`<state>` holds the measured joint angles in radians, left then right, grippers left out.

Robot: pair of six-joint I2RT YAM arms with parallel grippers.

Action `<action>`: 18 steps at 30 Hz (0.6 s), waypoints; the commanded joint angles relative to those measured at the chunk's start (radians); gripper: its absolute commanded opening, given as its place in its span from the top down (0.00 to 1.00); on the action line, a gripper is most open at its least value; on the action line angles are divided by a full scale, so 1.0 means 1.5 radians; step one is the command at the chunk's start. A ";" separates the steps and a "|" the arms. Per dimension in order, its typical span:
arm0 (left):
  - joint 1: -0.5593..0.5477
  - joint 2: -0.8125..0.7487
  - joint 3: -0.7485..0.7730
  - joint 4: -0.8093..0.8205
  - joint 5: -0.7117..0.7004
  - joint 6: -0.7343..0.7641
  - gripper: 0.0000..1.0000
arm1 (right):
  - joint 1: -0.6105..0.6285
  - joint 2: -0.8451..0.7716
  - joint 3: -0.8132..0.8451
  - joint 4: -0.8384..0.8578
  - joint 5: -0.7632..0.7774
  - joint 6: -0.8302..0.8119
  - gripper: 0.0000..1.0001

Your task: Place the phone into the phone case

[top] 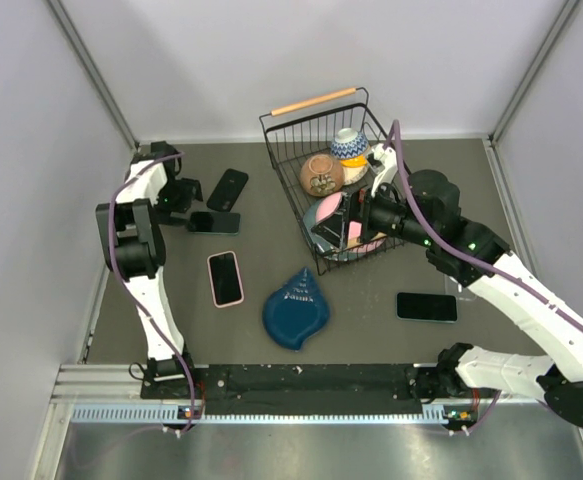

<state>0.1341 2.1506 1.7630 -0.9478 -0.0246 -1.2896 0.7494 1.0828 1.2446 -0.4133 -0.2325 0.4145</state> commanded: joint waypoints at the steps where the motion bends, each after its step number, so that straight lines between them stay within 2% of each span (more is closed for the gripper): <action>1: 0.002 0.025 0.029 -0.041 -0.017 -0.041 0.04 | -0.004 -0.006 0.031 0.009 0.017 -0.020 0.01; 18: -0.003 0.048 0.039 -0.093 -0.048 -0.058 0.04 | -0.005 -0.006 0.036 0.001 0.028 -0.027 0.01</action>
<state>0.1299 2.2173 1.7882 -1.0271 -0.0463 -1.3342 0.7494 1.0828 1.2453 -0.4217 -0.2054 0.3923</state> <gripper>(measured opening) 0.965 0.987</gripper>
